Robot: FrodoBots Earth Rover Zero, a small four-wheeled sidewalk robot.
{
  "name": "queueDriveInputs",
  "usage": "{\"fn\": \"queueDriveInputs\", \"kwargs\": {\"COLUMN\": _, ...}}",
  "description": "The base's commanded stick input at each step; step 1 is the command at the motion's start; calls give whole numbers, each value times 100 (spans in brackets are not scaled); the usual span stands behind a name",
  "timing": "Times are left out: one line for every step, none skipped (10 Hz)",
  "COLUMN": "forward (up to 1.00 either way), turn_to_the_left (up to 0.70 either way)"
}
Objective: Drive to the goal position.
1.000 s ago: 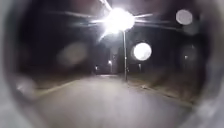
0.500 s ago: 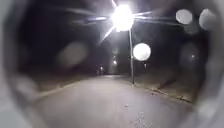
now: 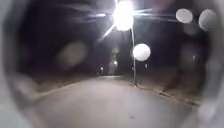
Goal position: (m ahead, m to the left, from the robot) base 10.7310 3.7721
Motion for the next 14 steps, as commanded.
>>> {"fn": "queueDriveInputs", "kwargs": {"forward": 85, "turn_to_the_left": 10}}
{"fn": "queueDriveInputs", "kwargs": {"forward": 85, "turn_to_the_left": 7}}
{"fn": "queueDriveInputs", "kwargs": {"forward": 85, "turn_to_the_left": 4}}
{"fn": "queueDriveInputs", "kwargs": {"forward": 85, "turn_to_the_left": 2}}
{"fn": "queueDriveInputs", "kwargs": {"forward": 85, "turn_to_the_left": 3}}
{"fn": "queueDriveInputs", "kwargs": {"forward": 85, "turn_to_the_left": 3}}
{"fn": "queueDriveInputs", "kwargs": {"forward": 85, "turn_to_the_left": 3}}
{"fn": "queueDriveInputs", "kwargs": {"forward": 85, "turn_to_the_left": 3}}
{"fn": "queueDriveInputs", "kwargs": {"forward": 85, "turn_to_the_left": 3}}
{"fn": "queueDriveInputs", "kwargs": {"forward": 85, "turn_to_the_left": 5}}
{"fn": "queueDriveInputs", "kwargs": {"forward": 85, "turn_to_the_left": 5}}
{"fn": "queueDriveInputs", "kwargs": {"forward": 85, "turn_to_the_left": 5}}
{"fn": "queueDriveInputs", "kwargs": {"forward": 85, "turn_to_the_left": 4}}
{"fn": "queueDriveInputs", "kwargs": {"forward": 85, "turn_to_the_left": 4}}
